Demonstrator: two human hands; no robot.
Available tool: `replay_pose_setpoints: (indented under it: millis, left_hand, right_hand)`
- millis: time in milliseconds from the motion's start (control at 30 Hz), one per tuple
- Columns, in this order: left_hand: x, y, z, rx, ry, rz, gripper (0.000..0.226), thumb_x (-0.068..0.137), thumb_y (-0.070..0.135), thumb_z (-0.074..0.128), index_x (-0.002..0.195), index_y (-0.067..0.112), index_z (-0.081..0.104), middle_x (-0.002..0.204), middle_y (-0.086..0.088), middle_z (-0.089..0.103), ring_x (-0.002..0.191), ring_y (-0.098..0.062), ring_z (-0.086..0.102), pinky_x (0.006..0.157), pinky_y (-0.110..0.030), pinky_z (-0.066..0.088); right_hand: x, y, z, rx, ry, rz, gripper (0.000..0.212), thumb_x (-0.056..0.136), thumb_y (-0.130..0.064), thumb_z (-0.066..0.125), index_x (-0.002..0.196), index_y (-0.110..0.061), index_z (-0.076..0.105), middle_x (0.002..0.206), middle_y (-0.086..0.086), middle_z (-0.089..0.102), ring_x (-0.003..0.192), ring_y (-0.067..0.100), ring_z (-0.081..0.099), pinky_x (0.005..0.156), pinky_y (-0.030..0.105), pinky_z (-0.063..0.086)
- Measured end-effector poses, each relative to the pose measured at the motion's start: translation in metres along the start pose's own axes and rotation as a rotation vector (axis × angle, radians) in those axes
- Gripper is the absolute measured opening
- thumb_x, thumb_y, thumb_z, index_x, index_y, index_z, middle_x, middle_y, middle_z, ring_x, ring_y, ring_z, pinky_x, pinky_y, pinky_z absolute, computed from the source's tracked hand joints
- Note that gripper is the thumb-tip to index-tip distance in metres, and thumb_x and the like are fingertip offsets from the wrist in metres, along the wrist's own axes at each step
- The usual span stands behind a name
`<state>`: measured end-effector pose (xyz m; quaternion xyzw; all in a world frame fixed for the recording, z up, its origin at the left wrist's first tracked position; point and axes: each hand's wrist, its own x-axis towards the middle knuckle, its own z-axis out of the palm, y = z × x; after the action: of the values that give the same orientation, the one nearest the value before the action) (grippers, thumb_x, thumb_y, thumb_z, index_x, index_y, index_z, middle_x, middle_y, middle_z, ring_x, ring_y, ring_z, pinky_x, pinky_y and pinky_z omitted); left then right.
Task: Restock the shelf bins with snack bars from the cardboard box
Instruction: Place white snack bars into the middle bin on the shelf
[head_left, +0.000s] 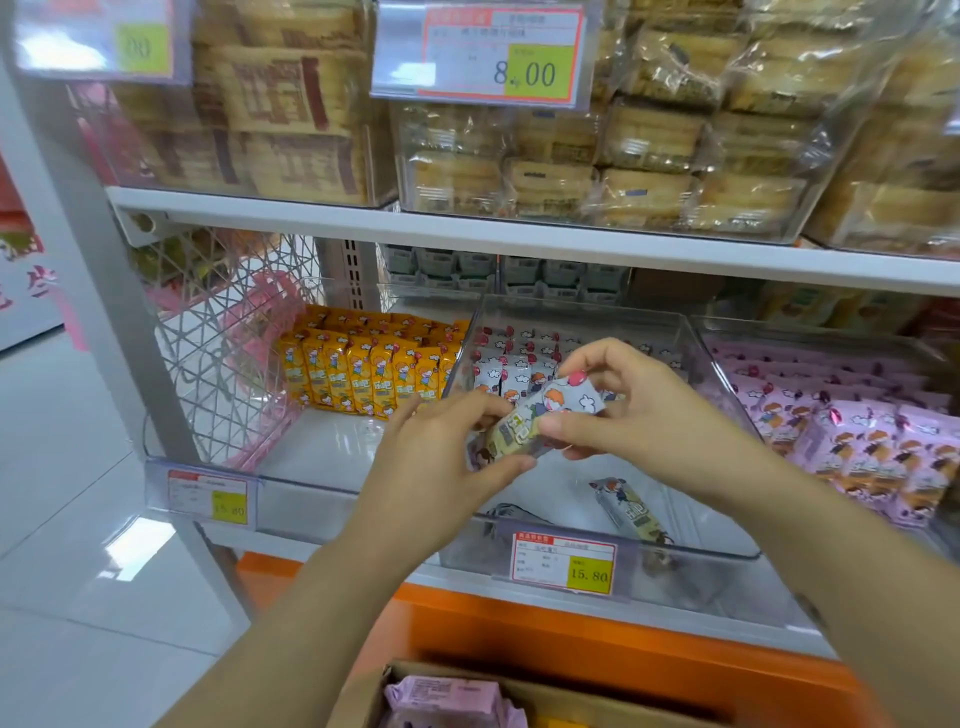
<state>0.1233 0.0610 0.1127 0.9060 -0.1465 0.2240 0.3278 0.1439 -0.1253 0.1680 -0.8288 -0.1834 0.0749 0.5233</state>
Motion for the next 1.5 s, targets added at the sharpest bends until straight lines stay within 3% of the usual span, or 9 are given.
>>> replay_pose_setpoints:
  millis: [167,300,467,600,800,1000,1267,1400,1500]
  left_hand:
    - [0.001,-0.011,-0.013,-0.083,0.027,-0.070,0.033,0.079,0.036,0.072,0.110,0.034,0.061,0.109,0.018,0.055,0.105,0.002,0.047,0.090,-0.003,0.031]
    - [-0.001,-0.024,-0.012,-0.053,0.045,-0.083,0.026,0.084,0.024,0.070,0.107,0.032,0.062,0.112,0.014,0.050,0.107,0.001,0.046,0.092,-0.011,0.031]
    - [-0.001,-0.029,-0.002,-0.073,0.020,-0.064,0.025,0.082,0.015,0.072,0.106,0.020,0.068,0.112,0.008,0.048,0.107,-0.004,0.048,0.091,0.003,0.025]
    - [0.001,-0.030,-0.001,-0.054,0.020,-0.061,0.024,0.083,0.014,0.072,0.106,0.020,0.068,0.113,0.007,0.049,0.111,-0.011,0.050,0.092,0.002,0.026]
    - [0.004,-0.030,0.003,-0.055,0.021,-0.070,0.024,0.083,0.013,0.071,0.106,0.019,0.068,0.114,0.005,0.050,0.114,-0.013,0.049,0.094,-0.001,0.026]
    - [0.001,-0.029,0.005,-0.058,0.026,-0.072,0.024,0.083,0.012,0.072,0.102,0.026,0.066,0.115,0.007,0.046,0.119,-0.018,0.048,0.096,-0.011,0.027]
    - [0.001,-0.031,0.002,-0.053,0.009,-0.068,0.024,0.083,0.011,0.071,0.105,0.020,0.068,0.116,0.008,0.045,0.118,-0.018,0.048,0.099,-0.025,0.033]
    - [0.002,-0.030,0.001,-0.055,-0.002,-0.078,0.023,0.084,0.012,0.070,0.106,0.020,0.068,0.116,0.008,0.045,0.117,-0.014,0.047,0.096,-0.010,0.029]
    - [0.002,-0.030,0.001,-0.056,-0.004,-0.084,0.023,0.084,0.012,0.070,0.106,0.019,0.068,0.116,0.009,0.045,0.118,-0.013,0.047,0.094,-0.005,0.026]
  right_hand:
    - [0.034,0.023,-0.009,-0.162,0.191,0.009,0.033,0.076,-0.006,0.076,0.097,-0.022,0.056,0.098,0.000,0.069,0.083,0.017,0.068,0.077,0.037,0.056]
    - [0.061,0.051,-0.007,-0.505,0.190,0.077,0.036,0.082,-0.011,0.072,0.116,-0.014,0.061,0.107,0.005,0.067,0.089,0.017,0.062,0.078,0.025,0.045]
    - [0.082,0.067,0.010,-0.530,0.231,0.064,0.043,0.086,-0.015,0.069,0.127,-0.012,0.057,0.099,0.006,0.062,0.089,0.018,0.055,0.078,0.024,0.040]
    - [0.093,0.073,0.016,-0.528,0.270,0.018,0.049,0.081,-0.012,0.073,0.127,-0.012,0.057,0.124,0.008,0.059,0.107,0.019,0.055,0.087,0.023,0.039]
    - [0.079,0.079,-0.005,-0.487,0.297,0.039,0.044,0.082,-0.012,0.073,0.123,-0.015,0.058,0.109,0.005,0.061,0.086,0.015,0.055,0.074,0.021,0.038]
    - [0.083,0.077,0.010,-0.572,0.068,0.011,0.049,0.078,-0.020,0.078,0.124,-0.019,0.060,0.125,0.002,0.061,0.113,0.020,0.057,0.100,0.031,0.042]
    - [0.090,0.079,0.019,-0.515,0.045,0.030,0.048,0.089,-0.019,0.064,0.133,-0.012,0.047,0.120,0.006,0.060,0.095,0.014,0.057,0.079,0.019,0.041]
    - [0.095,0.082,0.016,-0.392,0.108,0.097,0.052,0.091,-0.019,0.058,0.138,-0.010,0.037,0.102,0.010,0.063,0.081,0.023,0.060,0.071,0.033,0.047]
    - [0.097,0.083,0.014,-0.448,0.154,0.070,0.047,0.093,-0.020,0.058,0.136,-0.009,0.043,0.110,0.010,0.060,0.091,0.020,0.055,0.077,0.026,0.041]
